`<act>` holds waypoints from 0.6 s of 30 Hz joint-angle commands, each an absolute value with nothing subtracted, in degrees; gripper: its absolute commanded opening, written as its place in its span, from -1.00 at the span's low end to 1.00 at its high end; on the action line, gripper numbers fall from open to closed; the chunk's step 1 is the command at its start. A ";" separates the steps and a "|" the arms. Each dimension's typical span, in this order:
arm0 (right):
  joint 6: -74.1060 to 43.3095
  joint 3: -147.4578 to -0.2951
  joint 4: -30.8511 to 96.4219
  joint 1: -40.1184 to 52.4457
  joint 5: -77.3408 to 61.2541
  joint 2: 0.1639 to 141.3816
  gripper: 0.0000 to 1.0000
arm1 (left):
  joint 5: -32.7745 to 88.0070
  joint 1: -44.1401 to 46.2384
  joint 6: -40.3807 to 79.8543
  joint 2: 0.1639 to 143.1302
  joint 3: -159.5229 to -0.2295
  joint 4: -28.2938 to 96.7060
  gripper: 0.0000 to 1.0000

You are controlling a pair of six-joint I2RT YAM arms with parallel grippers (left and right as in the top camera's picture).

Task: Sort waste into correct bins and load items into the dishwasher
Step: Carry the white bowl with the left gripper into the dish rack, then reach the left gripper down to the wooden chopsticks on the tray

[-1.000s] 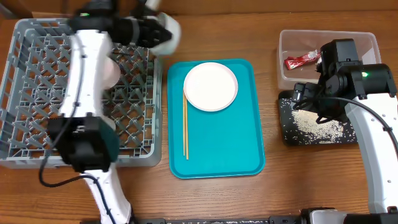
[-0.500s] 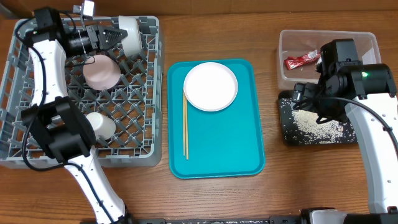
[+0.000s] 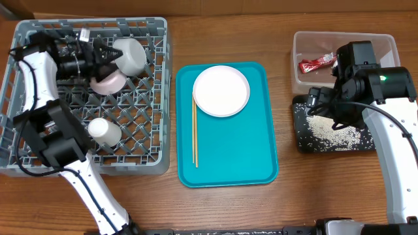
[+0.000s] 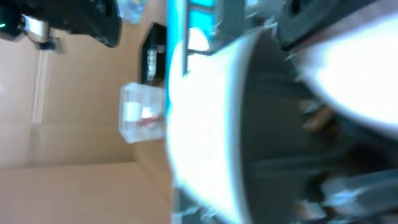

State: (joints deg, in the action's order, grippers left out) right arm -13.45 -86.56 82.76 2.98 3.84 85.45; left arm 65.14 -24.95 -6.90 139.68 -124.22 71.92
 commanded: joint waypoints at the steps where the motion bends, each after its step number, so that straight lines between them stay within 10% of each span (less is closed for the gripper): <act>1: -13.52 -88.09 82.63 2.81 4.47 84.88 0.86 | 57.10 -25.15 -9.02 135.39 -124.68 71.50 1.00; 9: -13.50 -88.09 82.56 2.81 4.47 84.88 0.89 | 40.51 -18.65 -5.37 112.09 -124.68 69.80 1.00; 18: -13.82 -88.09 85.01 2.81 9.61 84.88 1.00 | 18.46 8.49 10.50 107.37 -124.55 84.77 1.00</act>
State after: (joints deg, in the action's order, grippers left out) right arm -13.47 -86.59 84.58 2.98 6.28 85.45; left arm 26.37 1.72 3.27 104.99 -124.86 80.36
